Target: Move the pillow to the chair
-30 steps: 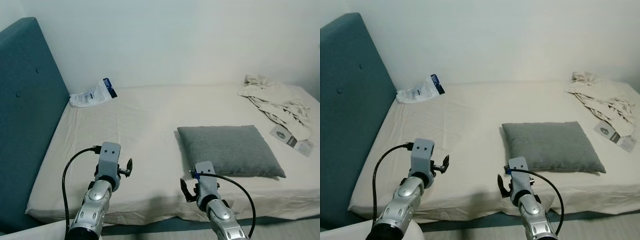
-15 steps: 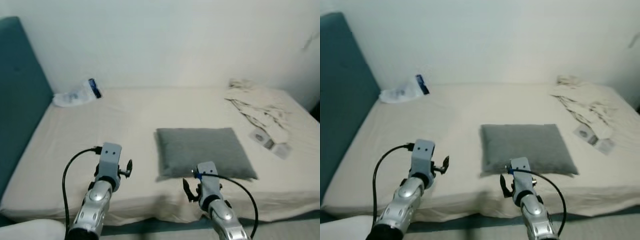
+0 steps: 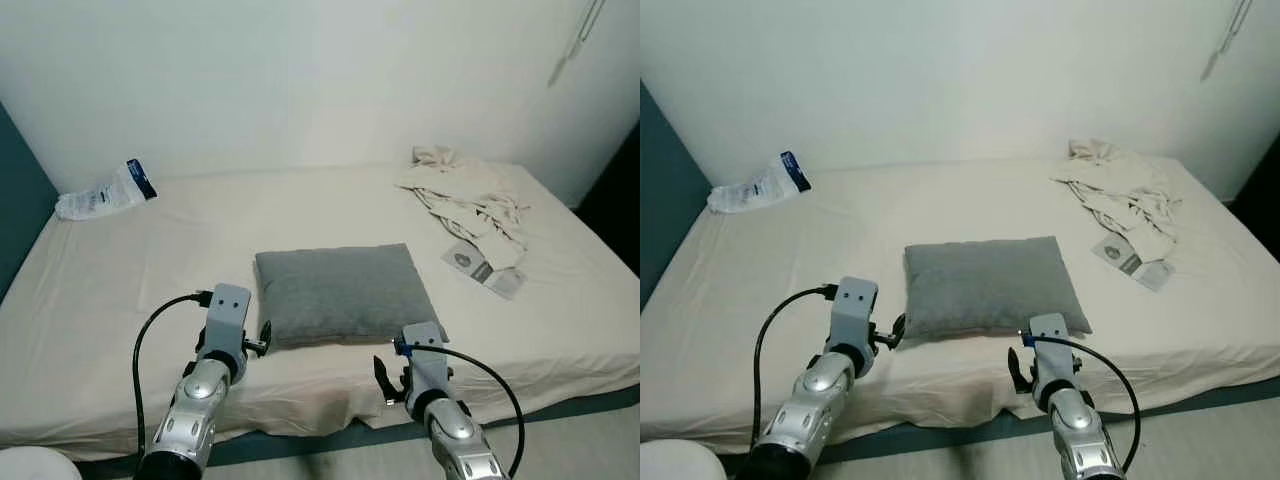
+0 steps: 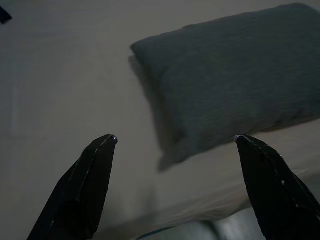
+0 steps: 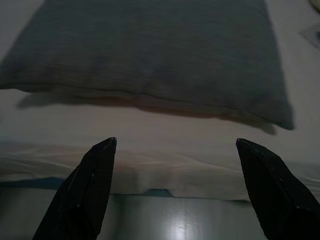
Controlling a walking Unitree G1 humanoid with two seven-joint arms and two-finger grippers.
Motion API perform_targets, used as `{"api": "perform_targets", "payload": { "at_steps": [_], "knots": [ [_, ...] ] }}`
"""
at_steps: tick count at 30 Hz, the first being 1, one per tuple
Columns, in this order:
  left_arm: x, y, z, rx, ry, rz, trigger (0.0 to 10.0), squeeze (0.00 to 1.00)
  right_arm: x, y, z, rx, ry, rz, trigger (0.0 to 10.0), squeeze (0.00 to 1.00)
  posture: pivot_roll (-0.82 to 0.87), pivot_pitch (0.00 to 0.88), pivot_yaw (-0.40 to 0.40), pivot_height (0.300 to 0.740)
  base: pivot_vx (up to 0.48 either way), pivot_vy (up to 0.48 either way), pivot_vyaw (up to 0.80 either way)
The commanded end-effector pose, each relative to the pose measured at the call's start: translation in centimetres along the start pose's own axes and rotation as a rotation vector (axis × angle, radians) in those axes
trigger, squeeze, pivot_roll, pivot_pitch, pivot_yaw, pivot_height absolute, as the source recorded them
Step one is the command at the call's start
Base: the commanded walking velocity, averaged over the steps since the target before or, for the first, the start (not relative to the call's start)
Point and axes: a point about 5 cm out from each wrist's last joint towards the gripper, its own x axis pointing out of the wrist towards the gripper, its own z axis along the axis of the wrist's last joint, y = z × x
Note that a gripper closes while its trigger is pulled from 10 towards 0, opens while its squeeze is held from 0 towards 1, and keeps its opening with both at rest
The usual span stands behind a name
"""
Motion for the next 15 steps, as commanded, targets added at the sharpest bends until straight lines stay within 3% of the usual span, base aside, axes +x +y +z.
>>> {"api": "perform_targets", "payload": {
  "at_steps": [1,15],
  "knots": [
    [-0.2,0.69,-0.56,0.006,0.026,0.028,10.0,0.0,0.01,0.69,-0.23,0.022,0.013,0.015,10.0,0.0,-0.03,0.089,-0.003,0.74,0.0,0.0,0.0],
    [-0.13,0.77,-0.29,-0.014,0.01,0.046,10.0,0.0,0.04,0.64,-0.1,0.024,0.007,0.016,10.0,0.0,-0.04,0.087,-0.005,0.74,0.0,0.0,0.0]
  ]
}}
